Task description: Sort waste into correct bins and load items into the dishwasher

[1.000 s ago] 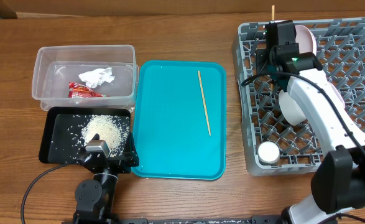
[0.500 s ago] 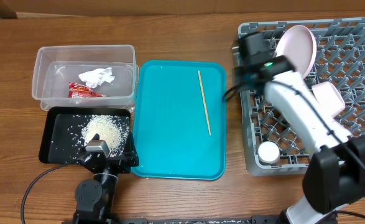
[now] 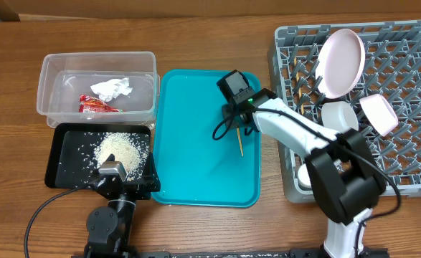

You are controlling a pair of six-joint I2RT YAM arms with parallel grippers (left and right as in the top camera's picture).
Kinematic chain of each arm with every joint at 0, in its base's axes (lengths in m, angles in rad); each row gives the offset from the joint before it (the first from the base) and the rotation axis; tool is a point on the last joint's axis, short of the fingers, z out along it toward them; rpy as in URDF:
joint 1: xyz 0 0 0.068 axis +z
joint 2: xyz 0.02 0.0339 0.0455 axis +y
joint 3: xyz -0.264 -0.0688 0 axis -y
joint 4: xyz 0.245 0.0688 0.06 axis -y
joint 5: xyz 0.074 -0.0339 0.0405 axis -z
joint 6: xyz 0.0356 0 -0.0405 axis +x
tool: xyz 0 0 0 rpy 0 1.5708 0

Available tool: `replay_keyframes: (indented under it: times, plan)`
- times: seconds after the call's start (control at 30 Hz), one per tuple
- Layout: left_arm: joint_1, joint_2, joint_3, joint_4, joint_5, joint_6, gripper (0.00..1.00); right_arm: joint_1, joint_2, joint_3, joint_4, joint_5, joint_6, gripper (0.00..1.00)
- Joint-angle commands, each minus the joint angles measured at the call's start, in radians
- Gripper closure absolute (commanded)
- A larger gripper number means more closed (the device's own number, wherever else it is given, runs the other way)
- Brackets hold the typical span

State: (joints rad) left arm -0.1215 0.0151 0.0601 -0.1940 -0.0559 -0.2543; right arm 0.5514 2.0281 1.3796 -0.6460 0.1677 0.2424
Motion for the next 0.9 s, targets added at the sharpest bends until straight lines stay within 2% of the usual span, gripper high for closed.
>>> replay_keyframes:
  times: [0.0,0.03,0.07,0.1,0.17,0.43,0.7,0.87]
  plan:
    - [0.011,-0.011,-0.003,0.001,0.005,0.015,0.0,-0.008,0.04,-0.006,0.006,-0.099,0.031,0.64]
    - [0.011,-0.011,-0.003,0.001,0.005,0.015,0.0,-0.002,0.05,-0.006,0.005,-0.103,0.023,0.65]
    - [0.011,-0.011,-0.003,0.001,0.005,0.015,0.0,0.006,0.05,-0.006,0.005,-0.092,0.008,0.72]
    - [0.011,-0.011,-0.003,0.001,0.005,0.015,0.0,0.017,0.048,-0.003,0.002,-0.072,0.009,0.85]
    - [0.011,-0.011,-0.003,0.001,0.005,0.015,0.0,0.018,0.046,0.0,-0.005,-0.072,0.011,0.96]
    - [0.011,-0.011,-0.003,0.001,0.005,0.015,0.0,0.013,-0.107,0.09,-0.106,-0.014,0.027,0.96]
    - [0.011,-0.011,-0.003,0.001,0.005,0.015,0.0,-0.067,-0.336,0.095,-0.1,0.299,0.011,0.96]
    - [0.011,-0.011,-0.003,0.001,0.005,0.015,0.0,-0.196,-0.326,0.094,-0.031,0.325,-0.174,0.96]
